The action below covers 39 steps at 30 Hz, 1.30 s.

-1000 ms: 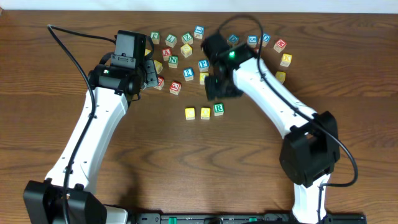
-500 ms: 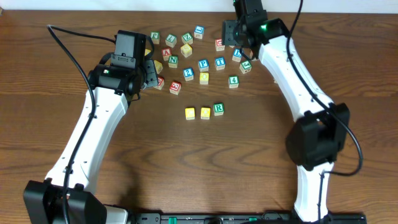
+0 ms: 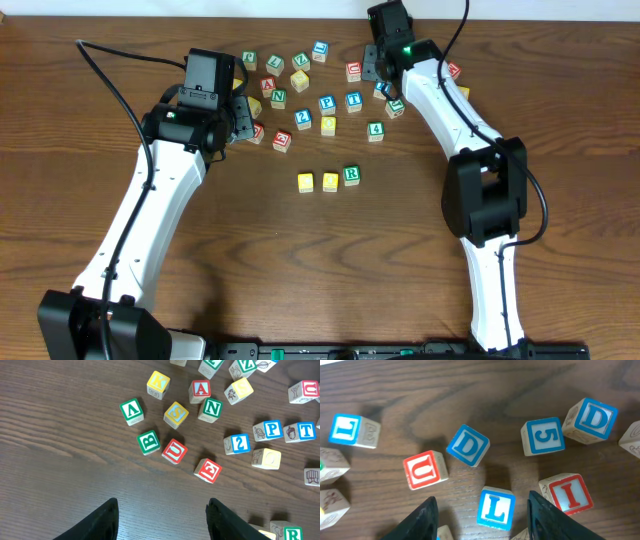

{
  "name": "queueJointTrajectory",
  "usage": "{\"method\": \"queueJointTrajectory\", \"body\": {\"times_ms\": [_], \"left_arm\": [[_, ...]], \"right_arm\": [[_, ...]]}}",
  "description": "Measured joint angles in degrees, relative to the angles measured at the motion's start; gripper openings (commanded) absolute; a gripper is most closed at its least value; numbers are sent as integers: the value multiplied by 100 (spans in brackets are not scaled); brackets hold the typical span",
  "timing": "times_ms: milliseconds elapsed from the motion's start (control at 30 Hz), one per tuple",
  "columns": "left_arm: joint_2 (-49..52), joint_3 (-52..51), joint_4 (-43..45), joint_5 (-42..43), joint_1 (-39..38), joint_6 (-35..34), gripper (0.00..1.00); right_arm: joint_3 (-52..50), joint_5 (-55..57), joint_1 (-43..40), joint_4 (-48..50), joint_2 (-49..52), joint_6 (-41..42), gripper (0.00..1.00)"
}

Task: Spell out CORL
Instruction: 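Open the right gripper and move it back over the pile, then grasp the blue L block with the right gripper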

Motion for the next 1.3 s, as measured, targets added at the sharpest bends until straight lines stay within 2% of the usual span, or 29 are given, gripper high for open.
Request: {"method": "queueJointTrajectory", "body": {"times_ms": [300, 500, 1067, 1267, 1300], "left_arm": [[0, 0, -2, 0, 0, 0, 56], [0, 0, 0, 0, 0, 0, 56], [0, 0, 0, 0, 0, 0, 56], [0, 0, 0, 0, 0, 0, 56], [0, 0, 0, 0, 0, 0, 56]], "right_arm": [[0, 31, -61, 83, 402, 238, 53], [0, 13, -61, 127, 448, 341, 43], [0, -9, -74, 76, 503, 343, 42], [-7, -26, -74, -4, 651, 363, 35], [-7, -26, -74, -4, 651, 363, 31]]}}
